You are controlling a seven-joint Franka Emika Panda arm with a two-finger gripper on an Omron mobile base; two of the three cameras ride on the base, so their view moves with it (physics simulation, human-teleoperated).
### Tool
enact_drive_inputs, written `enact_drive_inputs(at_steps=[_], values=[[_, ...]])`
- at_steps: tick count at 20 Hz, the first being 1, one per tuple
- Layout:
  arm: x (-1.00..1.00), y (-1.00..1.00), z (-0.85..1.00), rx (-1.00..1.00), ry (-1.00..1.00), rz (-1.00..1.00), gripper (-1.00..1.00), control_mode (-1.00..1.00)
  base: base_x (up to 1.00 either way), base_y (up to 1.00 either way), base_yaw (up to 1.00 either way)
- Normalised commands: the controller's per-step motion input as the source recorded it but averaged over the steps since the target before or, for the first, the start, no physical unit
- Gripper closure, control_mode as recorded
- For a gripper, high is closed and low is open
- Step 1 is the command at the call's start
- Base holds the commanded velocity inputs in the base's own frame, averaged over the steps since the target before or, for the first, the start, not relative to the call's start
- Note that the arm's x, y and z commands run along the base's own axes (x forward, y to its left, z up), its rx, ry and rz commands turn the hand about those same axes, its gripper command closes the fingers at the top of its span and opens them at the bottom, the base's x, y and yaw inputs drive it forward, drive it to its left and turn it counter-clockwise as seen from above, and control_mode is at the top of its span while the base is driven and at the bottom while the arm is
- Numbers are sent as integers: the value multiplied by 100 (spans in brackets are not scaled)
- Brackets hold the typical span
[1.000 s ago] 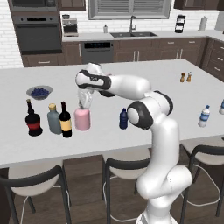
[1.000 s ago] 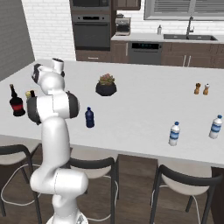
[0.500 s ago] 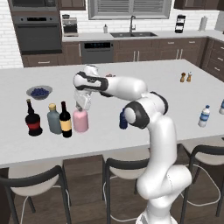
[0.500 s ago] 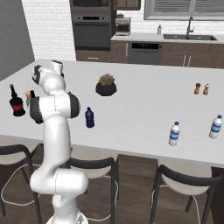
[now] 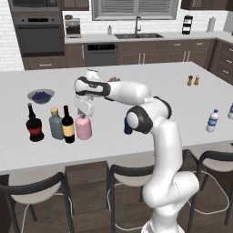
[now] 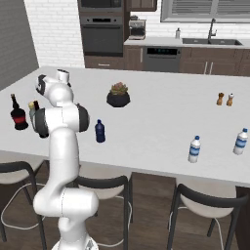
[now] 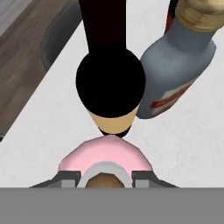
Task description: Move the plastic bottles in the middle to the plastics group, and the glass bottles in the middle to the glass group.
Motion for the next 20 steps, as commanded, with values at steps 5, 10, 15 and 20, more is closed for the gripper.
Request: enact_drive_inputs(at_steps=[5,10,15,20], values=[[0,0,-7,0,-1,3,100,-100,0,0,0],[0,0,0,0,-1,0,-100,-100,0,0,0],[0,-4,8,0,-4,0,-100,-100,0,0,0],[0,-12,28,0,-2,0,-100,-100,0,0,0]])
